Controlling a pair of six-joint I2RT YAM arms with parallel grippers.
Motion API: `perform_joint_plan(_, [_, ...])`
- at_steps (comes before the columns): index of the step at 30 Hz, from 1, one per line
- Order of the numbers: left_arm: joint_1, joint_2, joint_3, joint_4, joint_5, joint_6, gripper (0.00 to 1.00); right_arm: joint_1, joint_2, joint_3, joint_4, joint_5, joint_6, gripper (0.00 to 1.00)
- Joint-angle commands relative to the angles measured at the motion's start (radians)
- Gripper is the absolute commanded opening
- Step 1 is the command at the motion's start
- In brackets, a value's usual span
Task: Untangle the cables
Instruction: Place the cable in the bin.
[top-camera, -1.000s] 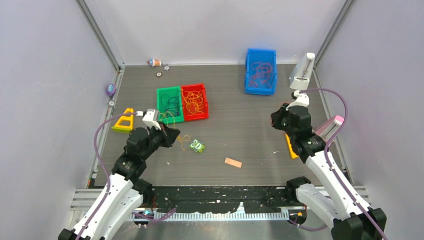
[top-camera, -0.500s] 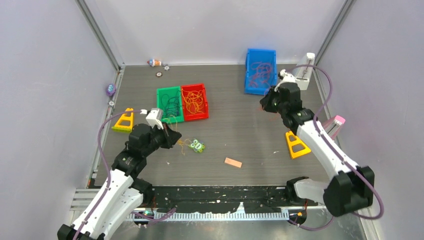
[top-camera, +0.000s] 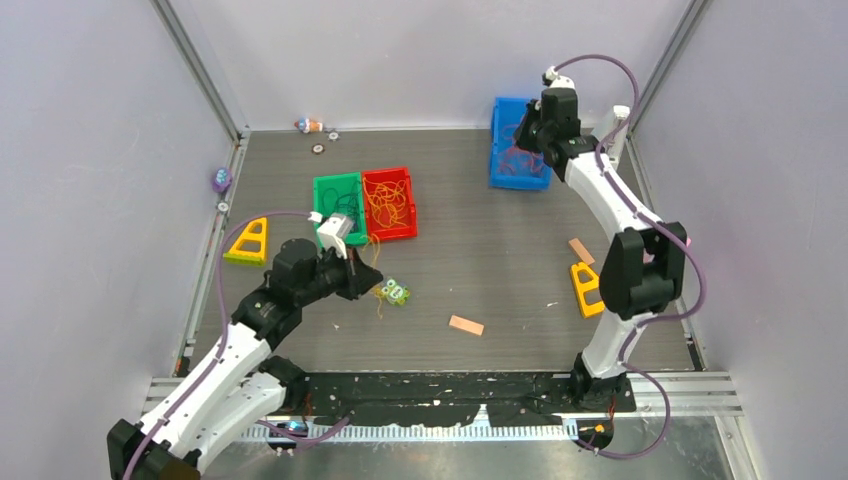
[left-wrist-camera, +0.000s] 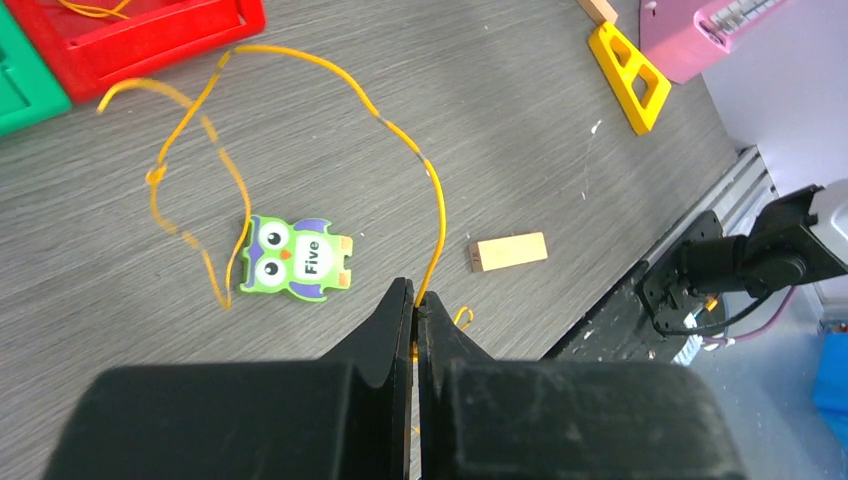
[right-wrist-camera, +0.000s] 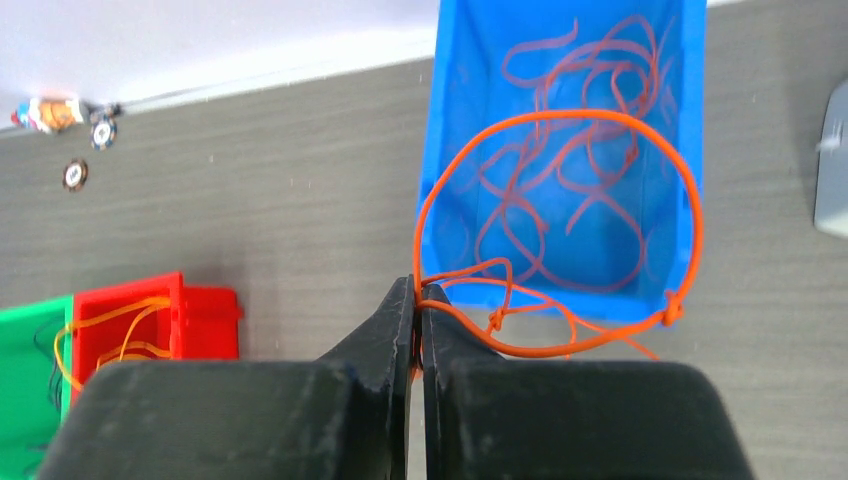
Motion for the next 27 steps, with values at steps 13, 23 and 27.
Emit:
perform_joint_plan(13, [-0.049, 0.071, 0.097, -0.01, -0.028, 0.046, 0.0, -0.067, 0.485, 0.651, -0.104, -0.024, -0.086, 0.25])
perform_joint_plan(23, [-0.051, 0.11, 0.147, -0.03, -0.023, 0.063, 0.0, -0.068, 0.398, 0.624, -0.155, -0.024, -0.107, 0.75])
perform_joint_plan(27, [-0.051, 0.144, 0.183, -0.045, -0.018, 0.075, 0.0, -0.068, 0.263, 0.457, -0.13, -0.116, -0.104, 0.76])
